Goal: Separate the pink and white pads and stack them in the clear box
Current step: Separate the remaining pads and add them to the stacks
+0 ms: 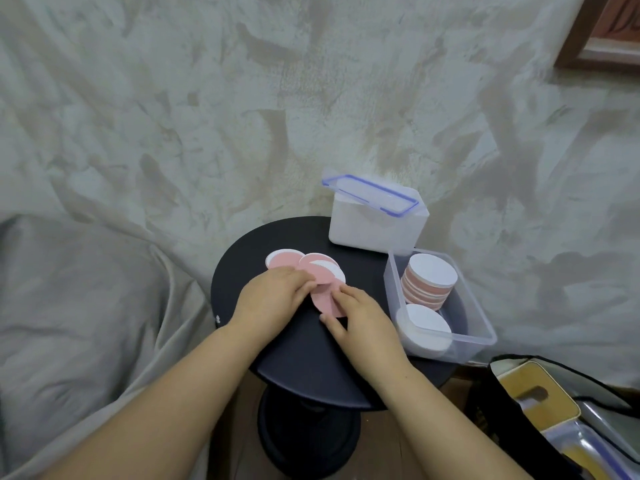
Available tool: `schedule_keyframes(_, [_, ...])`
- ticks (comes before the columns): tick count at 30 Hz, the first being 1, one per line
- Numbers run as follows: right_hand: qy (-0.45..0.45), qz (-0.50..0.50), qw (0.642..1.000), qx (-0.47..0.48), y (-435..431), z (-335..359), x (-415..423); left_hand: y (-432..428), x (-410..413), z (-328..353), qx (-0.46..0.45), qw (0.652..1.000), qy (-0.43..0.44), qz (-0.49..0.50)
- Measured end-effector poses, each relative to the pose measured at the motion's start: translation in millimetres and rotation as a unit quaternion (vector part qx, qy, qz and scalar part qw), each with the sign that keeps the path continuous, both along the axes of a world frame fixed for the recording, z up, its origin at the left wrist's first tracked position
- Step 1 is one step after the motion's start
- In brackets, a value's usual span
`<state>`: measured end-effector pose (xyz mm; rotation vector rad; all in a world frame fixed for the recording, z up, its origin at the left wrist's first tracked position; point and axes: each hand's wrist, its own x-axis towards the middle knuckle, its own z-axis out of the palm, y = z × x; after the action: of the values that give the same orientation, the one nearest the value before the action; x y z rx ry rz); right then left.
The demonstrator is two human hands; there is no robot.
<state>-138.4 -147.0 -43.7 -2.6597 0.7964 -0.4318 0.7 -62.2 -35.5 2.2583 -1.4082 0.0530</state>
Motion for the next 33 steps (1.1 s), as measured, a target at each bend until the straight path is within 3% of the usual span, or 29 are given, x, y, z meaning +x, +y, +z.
schedule_keyframes(3, [-0.017,0.003,1.0,-0.02,4,1,-4,13,-3,2,-0.035,0.999,-0.004,0.034])
schedule_keyframes(5, [-0.026,0.008,0.999,-0.032,6,4,-7,26,-4,1,-0.117,0.991,0.023,0.061])
schedule_keyframes(12, [-0.053,0.029,0.997,-0.045,18,13,-18,63,-16,-9,-0.295,0.905,0.276,0.134])
schedule_keyframes(14, [-0.083,0.022,0.996,-0.027,20,16,-21,68,-21,-13,-0.318,0.883,0.317,0.138])
schedule_keyframes(20, [-0.078,0.013,0.997,-0.018,26,15,-24,75,-34,-13,-0.343,0.862,0.342,0.149])
schedule_keyframes(24, [-0.169,-0.004,0.981,0.095,32,19,-28,76,-42,-12,-0.359,0.835,0.386,0.157])
schedule_keyframes(29, [-0.301,-0.016,0.878,0.372,47,28,-26,78,-60,-7,-0.367,0.793,0.47,0.124])
schedule_keyframes(33, [-0.317,-0.039,0.871,0.373,51,26,-21,80,-74,-5,-0.372,0.754,0.535,0.086])
